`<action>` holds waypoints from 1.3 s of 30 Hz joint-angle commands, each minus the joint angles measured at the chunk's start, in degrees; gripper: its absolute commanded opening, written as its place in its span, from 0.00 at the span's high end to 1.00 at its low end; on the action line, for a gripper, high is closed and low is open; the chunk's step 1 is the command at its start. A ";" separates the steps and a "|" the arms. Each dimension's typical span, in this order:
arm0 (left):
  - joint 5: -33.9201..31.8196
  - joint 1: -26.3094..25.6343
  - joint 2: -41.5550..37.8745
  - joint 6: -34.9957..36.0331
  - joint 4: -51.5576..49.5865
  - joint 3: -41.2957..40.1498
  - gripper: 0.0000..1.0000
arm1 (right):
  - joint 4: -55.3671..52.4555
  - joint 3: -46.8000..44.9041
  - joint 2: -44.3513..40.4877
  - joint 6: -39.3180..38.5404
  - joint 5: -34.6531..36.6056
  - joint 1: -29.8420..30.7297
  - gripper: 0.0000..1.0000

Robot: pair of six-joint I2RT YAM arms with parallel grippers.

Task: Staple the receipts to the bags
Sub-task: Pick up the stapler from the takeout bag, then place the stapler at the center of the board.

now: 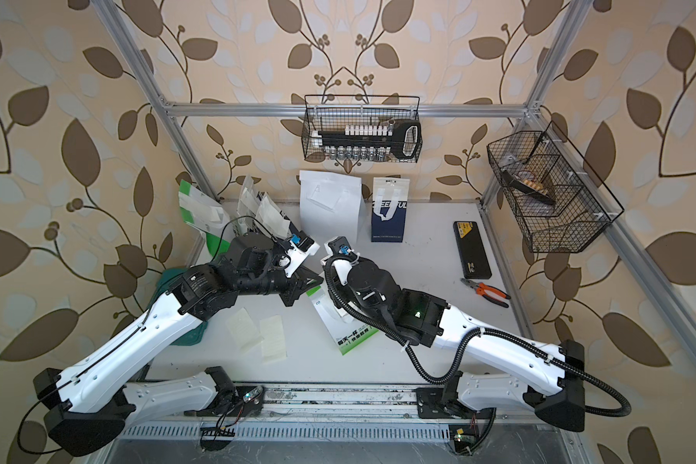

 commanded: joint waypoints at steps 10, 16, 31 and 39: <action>-5.55 -0.68 -0.47 -0.80 -2.19 1.69 1.00 | -16.15 5.82 1.21 12.50 7.21 -12.04 1.00; -5.09 -0.67 -4.42 2.09 -2.24 -0.46 1.00 | -29.13 -3.66 -0.19 20.74 -14.09 -17.72 1.00; 3.84 -0.62 -6.02 6.44 -1.63 -3.08 1.00 | -18.62 -22.87 11.40 21.88 -28.99 -21.69 0.45; 10.99 -0.62 -6.86 9.75 -4.03 -2.84 1.00 | -13.68 -19.51 -11.89 8.64 -40.73 -20.51 0.26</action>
